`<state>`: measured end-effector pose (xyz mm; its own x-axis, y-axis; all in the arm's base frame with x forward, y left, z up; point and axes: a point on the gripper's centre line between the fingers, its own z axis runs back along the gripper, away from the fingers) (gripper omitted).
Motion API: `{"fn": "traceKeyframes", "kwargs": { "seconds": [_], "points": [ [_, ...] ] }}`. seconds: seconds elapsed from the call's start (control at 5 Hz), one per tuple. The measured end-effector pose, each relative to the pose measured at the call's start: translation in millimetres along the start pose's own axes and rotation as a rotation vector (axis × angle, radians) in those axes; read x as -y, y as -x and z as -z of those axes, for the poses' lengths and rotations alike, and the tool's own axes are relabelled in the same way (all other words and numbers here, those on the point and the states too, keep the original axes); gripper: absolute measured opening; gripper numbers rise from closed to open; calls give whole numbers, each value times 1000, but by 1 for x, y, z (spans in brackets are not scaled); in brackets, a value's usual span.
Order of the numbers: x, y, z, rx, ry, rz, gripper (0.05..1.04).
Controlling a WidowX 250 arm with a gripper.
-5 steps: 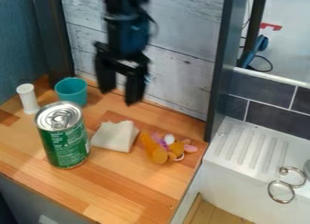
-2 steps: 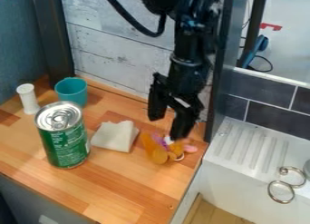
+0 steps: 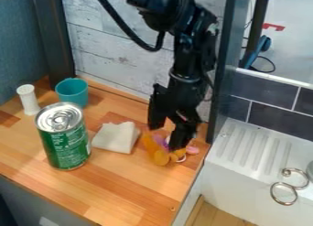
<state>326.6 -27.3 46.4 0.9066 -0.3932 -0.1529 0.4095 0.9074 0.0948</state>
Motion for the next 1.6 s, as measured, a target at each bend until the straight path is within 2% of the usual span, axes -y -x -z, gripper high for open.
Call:
{"fn": "traceKeyframes", "kwargs": {
  "seconds": [0.2, 0.4, 0.6, 0.8, 1.0, 1.2, 1.4, 1.6],
  "points": [
    [2, -4, 8, 33, 9, 19, 1001],
    [9, -6, 29, -6, 48, 42, 945],
    [10, -7, 33, 6, 65, 41, 707],
    [12, -6, 35, 12, 72, 31, 623],
    [15, 7, 25, 23, 74, 9, 611],
    [10, 20, -33, 170, 32, -57, 611],
    [-1, 39, -80, 285, -1, -132, 611],
    [-44, 91, -116, 328, -32, -370, 611]
  ]
}}
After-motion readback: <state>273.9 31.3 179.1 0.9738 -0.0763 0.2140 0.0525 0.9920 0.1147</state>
